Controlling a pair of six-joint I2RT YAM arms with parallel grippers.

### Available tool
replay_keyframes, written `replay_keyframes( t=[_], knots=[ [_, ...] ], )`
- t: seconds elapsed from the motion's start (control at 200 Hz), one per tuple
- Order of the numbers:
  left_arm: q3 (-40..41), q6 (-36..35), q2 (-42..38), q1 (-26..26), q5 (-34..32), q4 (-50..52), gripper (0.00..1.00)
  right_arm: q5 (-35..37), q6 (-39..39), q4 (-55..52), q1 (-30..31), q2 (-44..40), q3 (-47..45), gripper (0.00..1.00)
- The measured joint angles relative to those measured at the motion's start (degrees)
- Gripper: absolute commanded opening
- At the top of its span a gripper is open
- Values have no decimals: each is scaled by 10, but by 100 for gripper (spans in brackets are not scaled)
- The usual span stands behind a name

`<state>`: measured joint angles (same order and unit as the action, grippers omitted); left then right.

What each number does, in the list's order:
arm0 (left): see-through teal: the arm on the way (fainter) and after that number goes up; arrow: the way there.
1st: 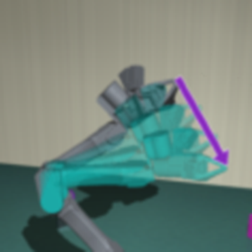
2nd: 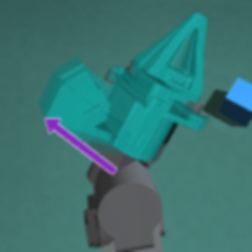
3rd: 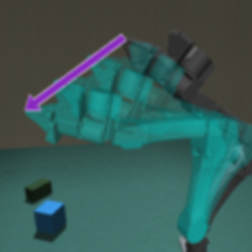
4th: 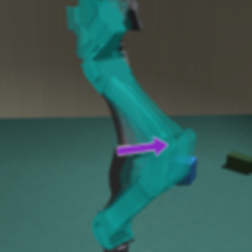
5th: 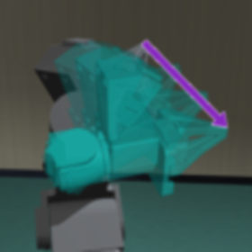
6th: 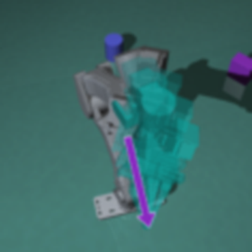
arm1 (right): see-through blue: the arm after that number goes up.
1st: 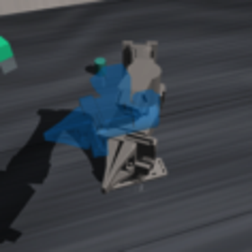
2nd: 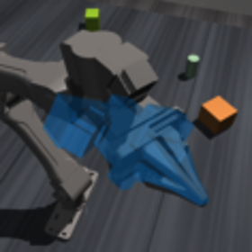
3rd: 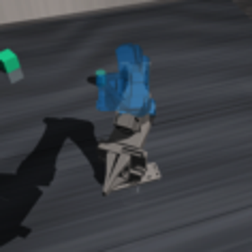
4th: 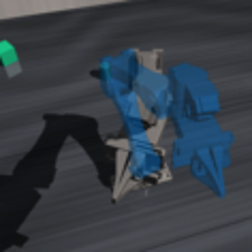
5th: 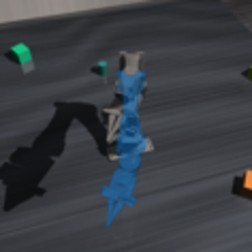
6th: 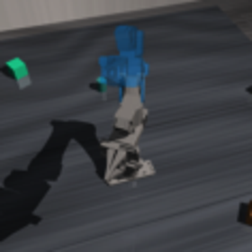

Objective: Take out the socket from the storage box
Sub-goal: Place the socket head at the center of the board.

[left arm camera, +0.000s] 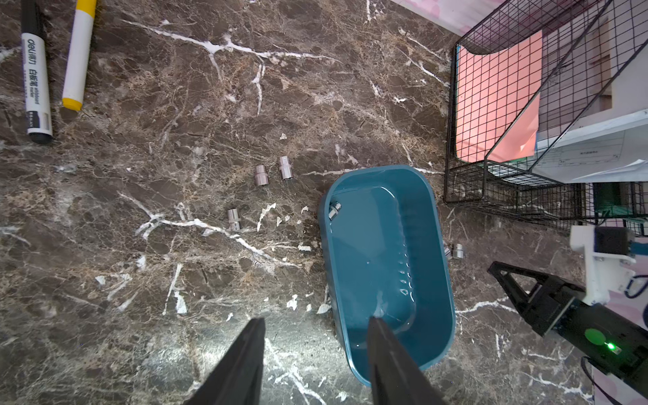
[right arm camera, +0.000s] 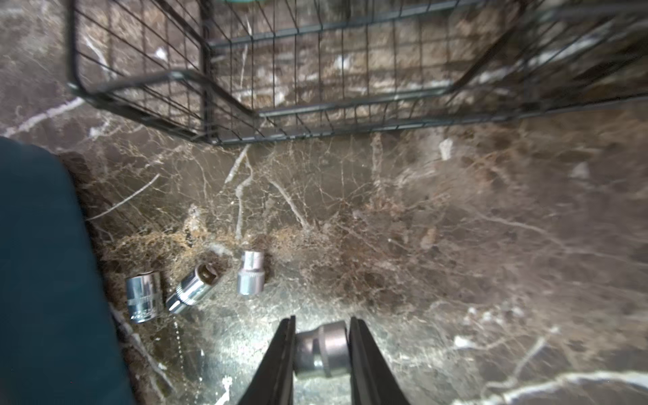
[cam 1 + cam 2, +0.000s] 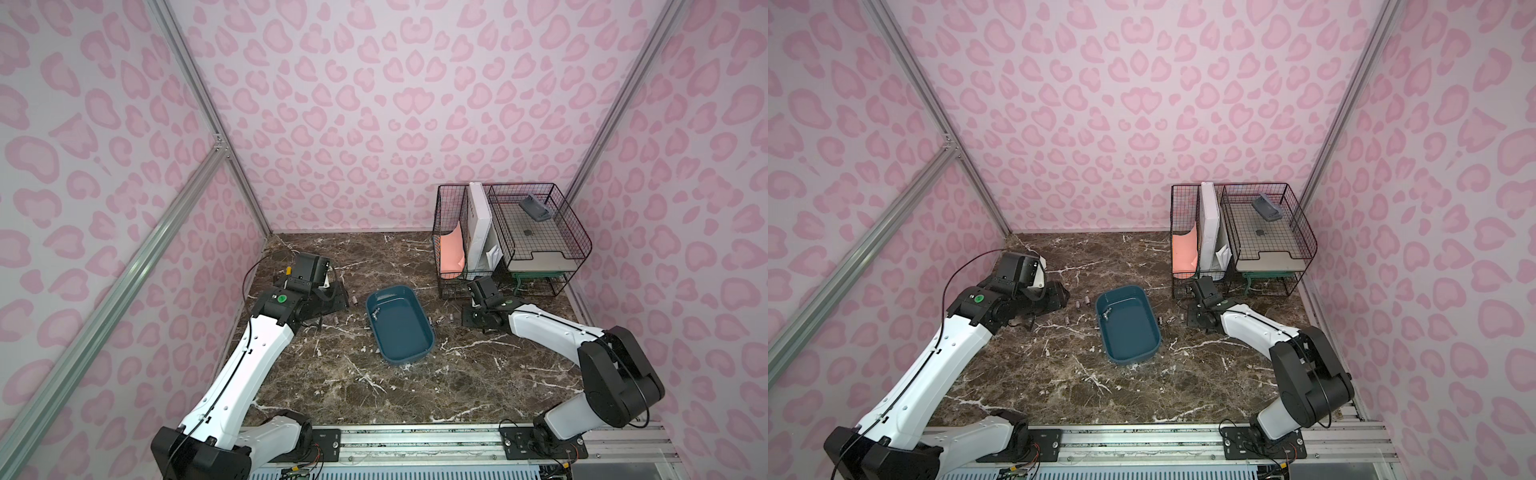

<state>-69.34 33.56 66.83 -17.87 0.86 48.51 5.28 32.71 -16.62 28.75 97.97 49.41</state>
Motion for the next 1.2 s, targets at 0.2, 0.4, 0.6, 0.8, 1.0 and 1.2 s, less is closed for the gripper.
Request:
replay_keyframes(
  t=[0.2,0.4,0.6,0.8,1.0,1.2],
  knots=[
    [-2,0,3,-4,-5,0,51,-6,0,0,-3,35,9,24],
    [-2,4,8,-5,-9,0,51,-12,0,0,-4,53,17,25],
    [-2,4,9,-5,-12,0,51,-16,0,2,-4,62,20,27],
    [-2,4,8,-6,-14,0,51,-20,1,3,-4,68,23,35],
    [-2,6,7,-6,-15,0,51,-21,1,4,-4,68,23,38],
    [-2,8,6,-6,-16,0,51,-25,1,4,-4,63,23,39]
  ],
)
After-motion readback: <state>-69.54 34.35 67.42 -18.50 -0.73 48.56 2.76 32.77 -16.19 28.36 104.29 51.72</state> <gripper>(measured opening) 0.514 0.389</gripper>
